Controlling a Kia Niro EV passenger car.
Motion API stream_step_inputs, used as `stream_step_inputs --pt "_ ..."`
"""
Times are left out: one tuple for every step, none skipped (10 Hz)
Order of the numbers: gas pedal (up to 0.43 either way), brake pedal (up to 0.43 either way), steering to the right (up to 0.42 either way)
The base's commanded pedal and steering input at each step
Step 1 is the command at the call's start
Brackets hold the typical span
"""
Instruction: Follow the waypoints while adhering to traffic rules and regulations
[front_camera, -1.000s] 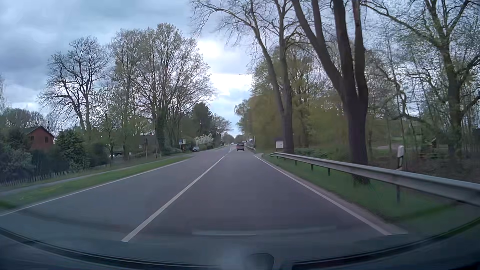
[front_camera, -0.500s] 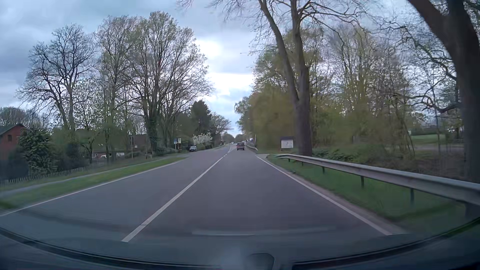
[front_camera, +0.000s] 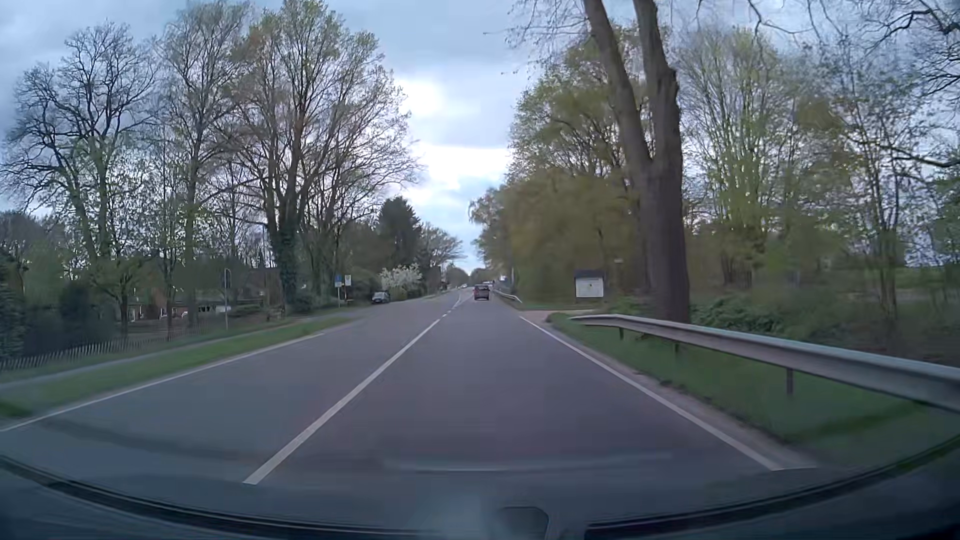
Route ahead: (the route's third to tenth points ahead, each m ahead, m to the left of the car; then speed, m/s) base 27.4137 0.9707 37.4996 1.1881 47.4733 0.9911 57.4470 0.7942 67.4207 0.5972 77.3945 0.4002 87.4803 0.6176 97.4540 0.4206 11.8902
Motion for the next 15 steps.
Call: stream_step_inputs --pt "0.067 0.000 -0.003" --pt "0.067 0.000 -0.003" --pt "0.067 0.000 -0.003" --pt "0.067 0.000 -0.003" --pt "0.067 0.000 -0.003" --pt "0.067 0.000 -0.003" --pt "0.067 0.000 -0.003" --pt "0.067 0.000 -0.003" --pt "0.067 0.000 -0.003" --pt "0.079 0.000 -0.003" --pt "0.079 0.000 -0.003" --pt "0.079 0.000 -0.003" --pt "0.079 0.000 -0.003" --pt "0.079 0.000 -0.003" --pt "0.079 0.000 -0.003"
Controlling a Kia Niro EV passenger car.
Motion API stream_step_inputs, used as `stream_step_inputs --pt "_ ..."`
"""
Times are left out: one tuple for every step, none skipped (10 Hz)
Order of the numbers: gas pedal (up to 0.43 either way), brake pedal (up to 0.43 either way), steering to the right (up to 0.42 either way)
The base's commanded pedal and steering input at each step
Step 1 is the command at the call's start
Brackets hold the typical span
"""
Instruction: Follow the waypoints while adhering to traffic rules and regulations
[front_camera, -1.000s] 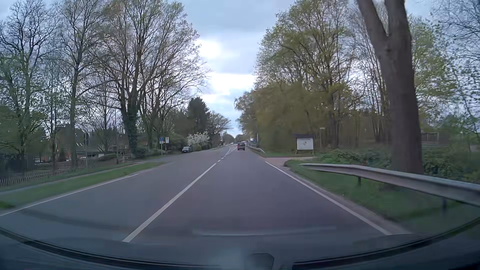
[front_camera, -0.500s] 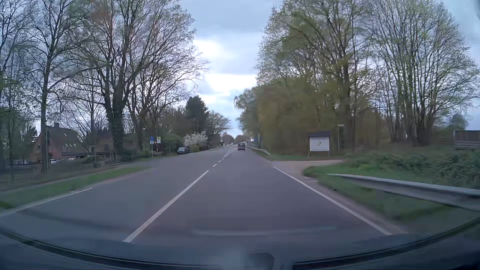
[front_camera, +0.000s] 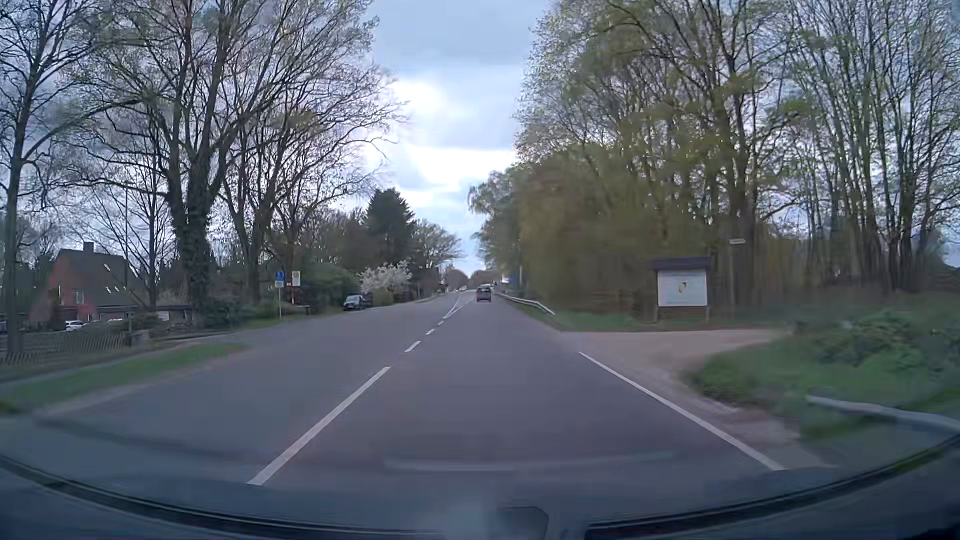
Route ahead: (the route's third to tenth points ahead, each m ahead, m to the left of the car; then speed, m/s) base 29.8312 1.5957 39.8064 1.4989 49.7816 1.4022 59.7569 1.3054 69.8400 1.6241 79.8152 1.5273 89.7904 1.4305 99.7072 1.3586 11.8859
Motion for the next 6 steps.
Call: stream_step_inputs --pt "0.079 0.000 -0.003" --pt "0.079 0.000 -0.003" --pt "0.079 0.000 -0.003" --pt "0.079 0.000 -0.003" --pt "0.079 0.000 -0.003" --pt "0.079 0.000 -0.003"
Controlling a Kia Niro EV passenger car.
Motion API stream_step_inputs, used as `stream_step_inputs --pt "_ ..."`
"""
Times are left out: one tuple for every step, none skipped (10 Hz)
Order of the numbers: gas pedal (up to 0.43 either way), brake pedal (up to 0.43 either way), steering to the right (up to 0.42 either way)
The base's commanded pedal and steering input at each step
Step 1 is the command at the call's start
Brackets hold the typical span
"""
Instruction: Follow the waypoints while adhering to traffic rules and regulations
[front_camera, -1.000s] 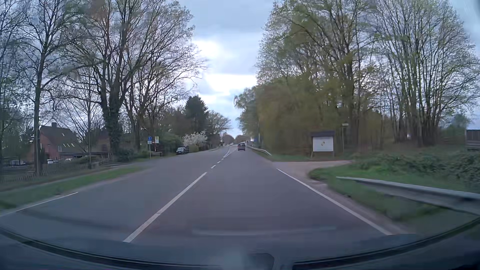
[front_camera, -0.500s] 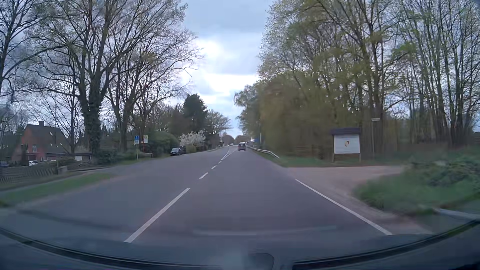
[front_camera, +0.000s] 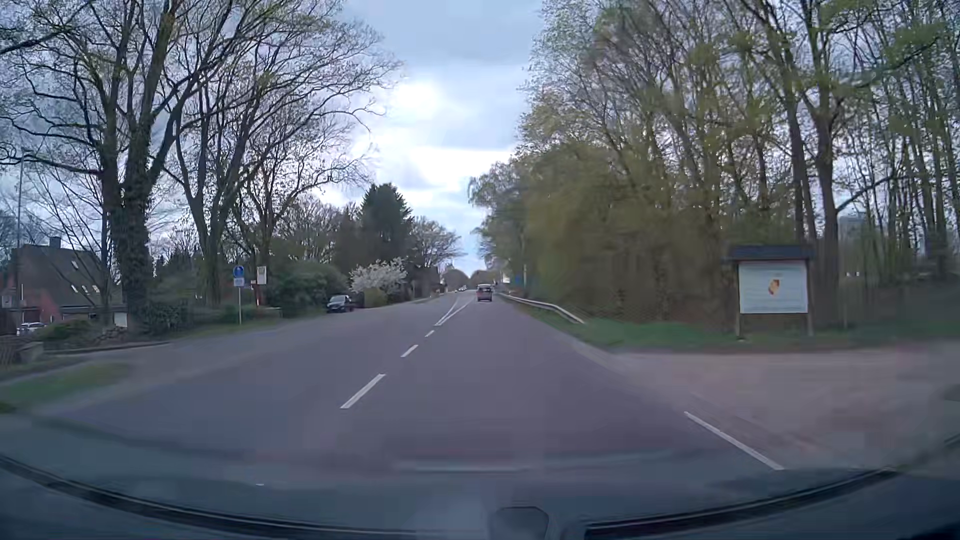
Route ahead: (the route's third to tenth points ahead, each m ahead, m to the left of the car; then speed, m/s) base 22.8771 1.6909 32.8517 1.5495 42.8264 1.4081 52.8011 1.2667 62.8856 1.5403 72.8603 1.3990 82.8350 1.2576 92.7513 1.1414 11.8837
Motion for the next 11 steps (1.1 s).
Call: stream_step_inputs --pt "0.079 0.000 -0.003" --pt "0.079 0.000 -0.003" --pt "0.079 0.000 -0.003" --pt "0.079 0.000 -0.003" --pt "0.079 0.000 -0.003" --pt "0.079 0.000 -0.003" --pt "0.079 0.000 -0.003" --pt "0.079 0.000 -0.003" --pt "0.079 0.000 -0.003" --pt "0.079 0.000 -0.003" --pt "0.079 0.000 -0.003"
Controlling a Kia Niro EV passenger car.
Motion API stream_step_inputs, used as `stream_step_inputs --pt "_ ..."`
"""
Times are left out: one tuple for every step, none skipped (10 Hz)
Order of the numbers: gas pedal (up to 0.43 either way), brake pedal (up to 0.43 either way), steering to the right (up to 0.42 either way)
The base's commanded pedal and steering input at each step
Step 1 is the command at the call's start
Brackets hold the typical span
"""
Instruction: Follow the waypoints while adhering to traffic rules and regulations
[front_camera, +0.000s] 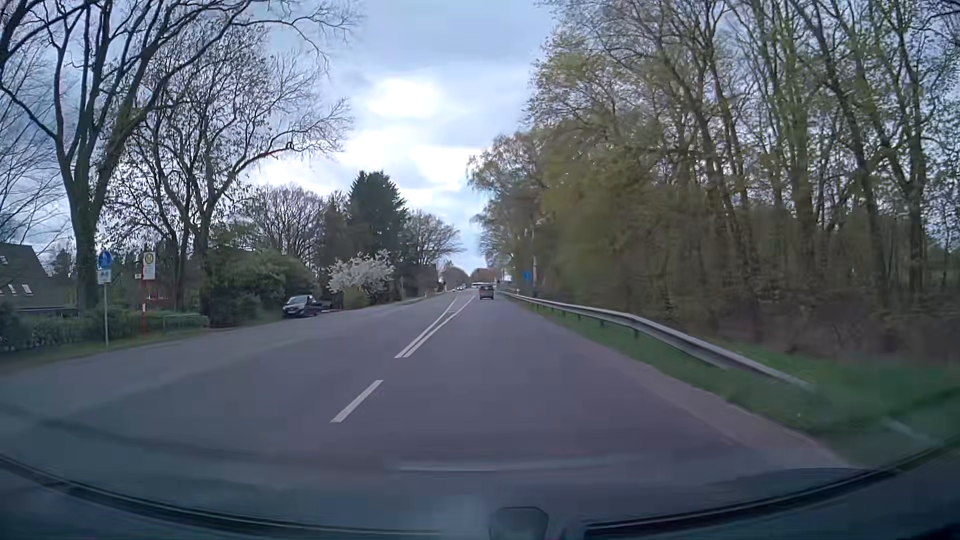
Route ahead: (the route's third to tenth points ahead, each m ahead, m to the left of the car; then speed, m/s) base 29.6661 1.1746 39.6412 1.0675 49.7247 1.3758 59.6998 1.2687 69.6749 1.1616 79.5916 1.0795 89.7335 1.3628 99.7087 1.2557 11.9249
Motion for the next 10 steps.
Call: stream_step_inputs --pt "0.079 0.000 -0.003" --pt "0.079 0.000 -0.003" --pt "0.087 0.000 -0.003" --pt "0.087 0.000 -0.001" --pt "0.087 0.000 -0.001" --pt "0.087 0.000 0.000" --pt "0.087 0.000 0.001" --pt "0.087 0.000 0.002" --pt "0.087 0.000 0.003" --pt "0.087 0.000 0.003"
